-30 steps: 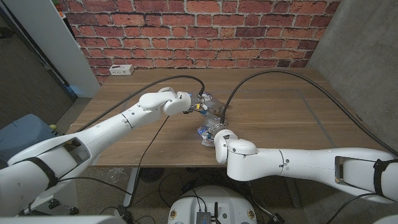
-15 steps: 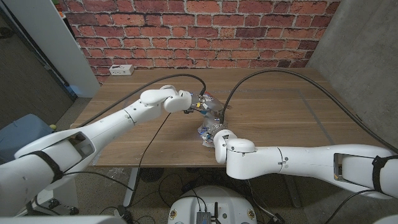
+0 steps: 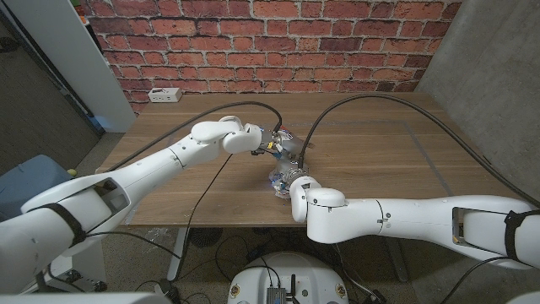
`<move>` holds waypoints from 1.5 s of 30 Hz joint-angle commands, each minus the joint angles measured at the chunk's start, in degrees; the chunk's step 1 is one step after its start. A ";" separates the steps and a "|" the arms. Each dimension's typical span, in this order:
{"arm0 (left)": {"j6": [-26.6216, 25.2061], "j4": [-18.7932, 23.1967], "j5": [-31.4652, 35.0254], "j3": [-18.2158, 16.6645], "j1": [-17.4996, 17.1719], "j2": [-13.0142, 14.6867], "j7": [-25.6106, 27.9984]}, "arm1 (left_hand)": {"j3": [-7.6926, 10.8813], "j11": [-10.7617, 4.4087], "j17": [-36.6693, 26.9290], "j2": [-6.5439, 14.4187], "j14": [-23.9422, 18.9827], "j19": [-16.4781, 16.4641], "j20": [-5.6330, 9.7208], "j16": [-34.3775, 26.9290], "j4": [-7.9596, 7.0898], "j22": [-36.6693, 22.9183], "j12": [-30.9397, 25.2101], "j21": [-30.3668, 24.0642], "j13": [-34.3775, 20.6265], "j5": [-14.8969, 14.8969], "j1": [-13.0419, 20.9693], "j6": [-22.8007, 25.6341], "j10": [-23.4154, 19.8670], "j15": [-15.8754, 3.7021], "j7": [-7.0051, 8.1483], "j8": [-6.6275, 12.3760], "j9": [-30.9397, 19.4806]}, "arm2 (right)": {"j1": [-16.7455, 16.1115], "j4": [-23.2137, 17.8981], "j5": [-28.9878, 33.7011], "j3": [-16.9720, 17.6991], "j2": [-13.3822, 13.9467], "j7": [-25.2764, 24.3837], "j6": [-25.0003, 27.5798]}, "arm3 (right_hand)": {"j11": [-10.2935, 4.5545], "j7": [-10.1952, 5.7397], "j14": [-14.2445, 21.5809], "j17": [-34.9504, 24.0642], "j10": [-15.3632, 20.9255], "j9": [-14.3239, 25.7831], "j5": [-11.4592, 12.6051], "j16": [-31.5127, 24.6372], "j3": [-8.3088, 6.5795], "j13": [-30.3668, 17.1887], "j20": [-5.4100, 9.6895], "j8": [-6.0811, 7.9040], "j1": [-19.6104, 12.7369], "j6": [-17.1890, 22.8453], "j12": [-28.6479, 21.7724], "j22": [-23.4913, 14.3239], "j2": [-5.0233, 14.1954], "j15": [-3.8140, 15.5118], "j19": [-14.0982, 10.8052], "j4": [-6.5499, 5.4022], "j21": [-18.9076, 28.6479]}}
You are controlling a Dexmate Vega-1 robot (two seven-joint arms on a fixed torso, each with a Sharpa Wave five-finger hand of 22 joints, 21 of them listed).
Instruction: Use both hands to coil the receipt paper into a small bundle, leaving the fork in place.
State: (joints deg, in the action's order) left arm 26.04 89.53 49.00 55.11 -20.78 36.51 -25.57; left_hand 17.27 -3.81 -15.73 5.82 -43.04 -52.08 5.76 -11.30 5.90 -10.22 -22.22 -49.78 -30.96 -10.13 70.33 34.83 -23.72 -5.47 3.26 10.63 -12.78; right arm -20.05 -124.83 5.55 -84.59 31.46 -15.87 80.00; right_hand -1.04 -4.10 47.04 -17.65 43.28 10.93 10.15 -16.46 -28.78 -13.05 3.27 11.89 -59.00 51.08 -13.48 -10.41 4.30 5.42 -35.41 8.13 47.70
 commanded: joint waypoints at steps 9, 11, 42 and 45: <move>-11.78 6.41 2.02 -0.46 0.19 -0.30 -15.10 | -6.72 2.03 0.62 -7.63 22.90 17.57 -14.03 0.69 -2.50 0.27 9.08 9.20 1.92 -1.51 -16.97 -25.81 15.92 6.18 6.17 -0.58 1.27 | -1.10 -0.33 4.92 0.31 0.24 1.98 -0.01 | -0.02 0.01 0.08 -0.04 0.03 -0.04 -0.01 -0.52 0.48 0.00 2.70 -0.12 0.61 0.57 0.42 0.01 0.09 5.66 0.50 0.10 0.41; -11.69 6.11 -0.23 -1.56 0.16 -0.04 -14.46 | -7.16 2.42 0.88 -7.44 24.14 20.37 -15.49 0.62 -2.91 0.25 9.27 10.80 1.97 -1.66 -17.93 -27.30 16.59 6.82 5.97 -0.51 1.33 | -1.62 -0.48 5.80 0.70 0.29 2.39 -0.01 | -0.02 -0.01 -0.09 0.03 -0.07 -0.04 -0.01 -0.43 0.47 0.00 2.60 -0.18 0.67 0.49 0.51 0.02 0.04 5.59 0.78 0.14 0.33; 2.96 -2.28 -30.27 -18.42 -10.29 4.78 17.45 | -7.53 0.52 3.54 -0.83 28.34 33.65 -18.23 -0.43 -6.62 -0.03 8.03 21.38 4.94 -0.27 -26.57 -20.86 13.39 6.80 8.58 2.12 1.65 | -8.53 -1.34 18.84 7.18 1.39 9.50 -0.58 | 1.20 0.52 -11.83 -0.52 -8.20 0.17 1.04 1.94 9.18 -0.28 -4.75 -1.37 15.47 -6.78 2.48 0.36 -4.53 1.39 9.95 -4.39 -4.38; 4.09 -3.50 -31.51 -18.82 -10.86 4.38 18.48 | -7.64 0.71 3.60 -0.64 28.32 34.02 -18.23 -0.46 -6.89 -0.04 8.03 21.76 5.11 -0.25 -27.27 -20.73 13.18 6.84 8.70 1.99 1.66 | -11.57 -1.98 17.06 10.72 2.37 5.52 -3.55 | 1.26 0.35 -13.55 -0.50 -10.13 0.17 1.35 2.45 9.13 -0.31 -5.43 -1.46 16.35 -7.97 2.84 0.36 -3.69 0.89 11.20 -4.71 -5.25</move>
State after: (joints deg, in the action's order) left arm 24.34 90.60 25.79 39.66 -29.37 41.25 -12.56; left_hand 9.61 -3.37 -11.99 5.24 -14.55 -18.46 -12.50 -11.31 -0.56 -10.02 -13.66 -28.31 -25.84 -10.57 43.84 13.62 -9.88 1.53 11.76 12.32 -11.13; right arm -26.05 -125.54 22.56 -80.09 32.32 -6.00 80.00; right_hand 0.26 -3.69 34.49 -18.07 34.57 10.94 11.04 -14.37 -19.69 -13.20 -1.69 10.78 -43.36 44.09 -11.13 -9.86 0.24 3.34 -24.92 3.61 43.14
